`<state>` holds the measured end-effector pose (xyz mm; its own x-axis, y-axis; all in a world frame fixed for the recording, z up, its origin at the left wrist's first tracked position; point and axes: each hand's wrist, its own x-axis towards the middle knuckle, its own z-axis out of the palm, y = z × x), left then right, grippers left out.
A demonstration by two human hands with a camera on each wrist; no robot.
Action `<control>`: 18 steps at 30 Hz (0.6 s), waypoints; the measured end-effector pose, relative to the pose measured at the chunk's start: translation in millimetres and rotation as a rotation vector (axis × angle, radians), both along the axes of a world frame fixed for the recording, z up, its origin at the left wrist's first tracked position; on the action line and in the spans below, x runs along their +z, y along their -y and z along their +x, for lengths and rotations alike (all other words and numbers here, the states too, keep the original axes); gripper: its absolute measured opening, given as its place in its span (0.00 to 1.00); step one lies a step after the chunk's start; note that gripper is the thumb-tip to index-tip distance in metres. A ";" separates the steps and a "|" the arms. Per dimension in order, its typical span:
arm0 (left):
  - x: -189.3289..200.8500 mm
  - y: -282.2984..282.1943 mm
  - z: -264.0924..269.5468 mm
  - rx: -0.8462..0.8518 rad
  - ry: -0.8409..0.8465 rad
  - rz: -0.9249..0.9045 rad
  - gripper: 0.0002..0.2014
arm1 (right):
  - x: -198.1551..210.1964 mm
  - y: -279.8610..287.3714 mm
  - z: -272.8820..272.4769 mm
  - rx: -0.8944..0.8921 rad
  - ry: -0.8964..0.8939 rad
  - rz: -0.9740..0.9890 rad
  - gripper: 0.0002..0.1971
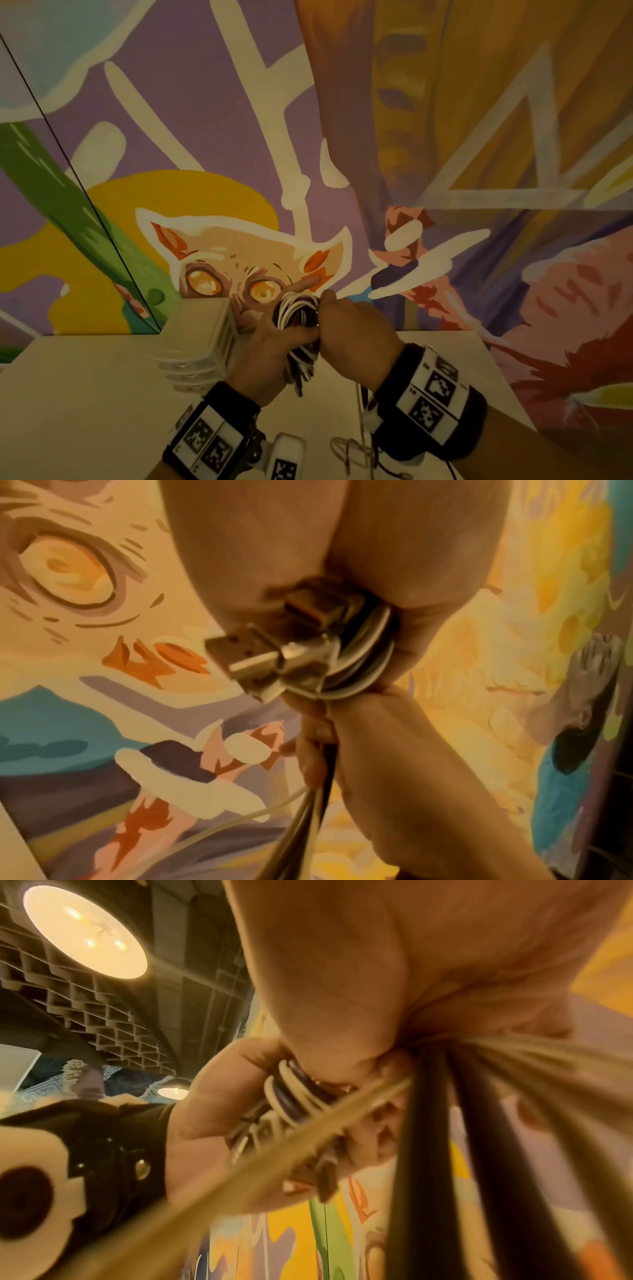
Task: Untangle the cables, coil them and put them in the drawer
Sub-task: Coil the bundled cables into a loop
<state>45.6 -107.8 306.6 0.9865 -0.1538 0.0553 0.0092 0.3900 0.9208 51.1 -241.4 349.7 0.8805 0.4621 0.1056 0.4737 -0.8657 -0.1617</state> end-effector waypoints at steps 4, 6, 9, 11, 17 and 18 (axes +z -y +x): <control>-0.1 -0.6 -1.4 -0.010 0.048 -0.128 0.34 | 9.6 -7.1 0.8 0.015 0.041 -0.027 0.11; -1.6 -0.9 -1.6 -0.031 0.037 -0.162 0.33 | 10.7 -8.4 2.3 0.028 0.038 -0.049 0.11; -4.5 -0.2 -1.8 -0.039 -0.028 -0.195 0.42 | 6.0 -7.7 4.2 0.036 0.029 -0.059 0.12; -3.6 -0.6 -1.3 -0.024 -0.040 -0.197 0.44 | 0.9 -5.7 5.1 0.053 0.018 -0.020 0.12; 3.4 -14.3 6.0 0.049 0.055 -0.176 0.22 | -22.3 15.5 14.0 0.062 -0.303 0.276 0.08; 4.3 -15.5 6.2 0.076 0.036 -0.184 0.15 | -26.6 18.2 13.5 0.042 -0.319 0.306 0.10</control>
<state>51.7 -92.3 310.9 0.9918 -0.0633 0.1108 -0.0579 0.5504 0.8329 64.6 -259.6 323.1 0.8722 0.4882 -0.0312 0.3923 -0.7361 -0.5516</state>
